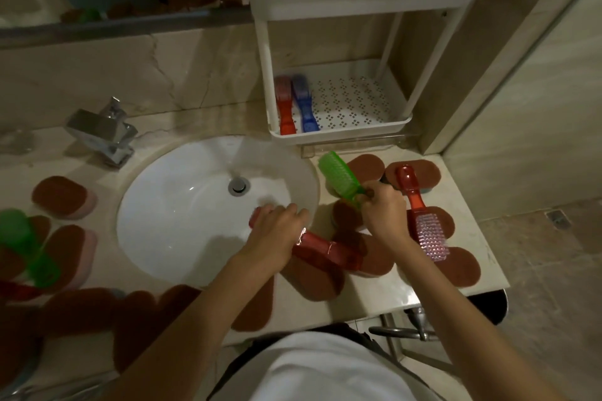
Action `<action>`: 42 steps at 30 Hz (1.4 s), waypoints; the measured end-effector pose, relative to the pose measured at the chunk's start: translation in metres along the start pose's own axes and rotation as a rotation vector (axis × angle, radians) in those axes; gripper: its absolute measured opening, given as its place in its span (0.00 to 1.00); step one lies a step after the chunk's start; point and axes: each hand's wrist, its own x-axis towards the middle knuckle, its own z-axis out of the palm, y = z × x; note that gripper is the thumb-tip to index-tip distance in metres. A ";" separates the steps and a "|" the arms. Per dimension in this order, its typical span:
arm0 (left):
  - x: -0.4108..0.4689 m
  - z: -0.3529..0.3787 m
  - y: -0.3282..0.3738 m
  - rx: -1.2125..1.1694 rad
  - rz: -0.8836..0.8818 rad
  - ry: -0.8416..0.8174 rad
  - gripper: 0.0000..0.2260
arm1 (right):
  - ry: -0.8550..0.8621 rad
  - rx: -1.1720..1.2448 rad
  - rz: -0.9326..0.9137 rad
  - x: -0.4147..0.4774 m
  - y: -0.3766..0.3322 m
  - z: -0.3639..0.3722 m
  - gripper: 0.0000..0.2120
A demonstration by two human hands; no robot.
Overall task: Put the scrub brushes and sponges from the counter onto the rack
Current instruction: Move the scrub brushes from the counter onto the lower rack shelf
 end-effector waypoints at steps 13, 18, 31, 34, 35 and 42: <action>0.152 -0.071 -0.001 0.130 0.321 0.423 0.11 | 0.015 0.085 0.075 0.109 -0.004 -0.048 0.13; 0.212 -0.075 -0.011 0.122 0.282 0.269 0.16 | -0.032 0.077 0.103 0.165 -0.004 -0.045 0.11; 0.292 -0.037 -0.045 -0.026 0.176 0.020 0.22 | -0.260 -0.010 0.053 0.260 -0.008 -0.006 0.14; 0.297 -0.038 -0.051 0.004 0.224 0.133 0.19 | -0.275 -0.051 0.033 0.266 -0.008 -0.002 0.13; 0.297 -0.036 -0.054 -0.022 0.184 0.121 0.20 | -0.267 -0.054 0.029 0.268 -0.009 -0.001 0.13; 0.284 -0.014 -0.046 -0.249 -0.090 0.375 0.19 | -0.258 -0.003 0.065 0.274 -0.020 0.000 0.13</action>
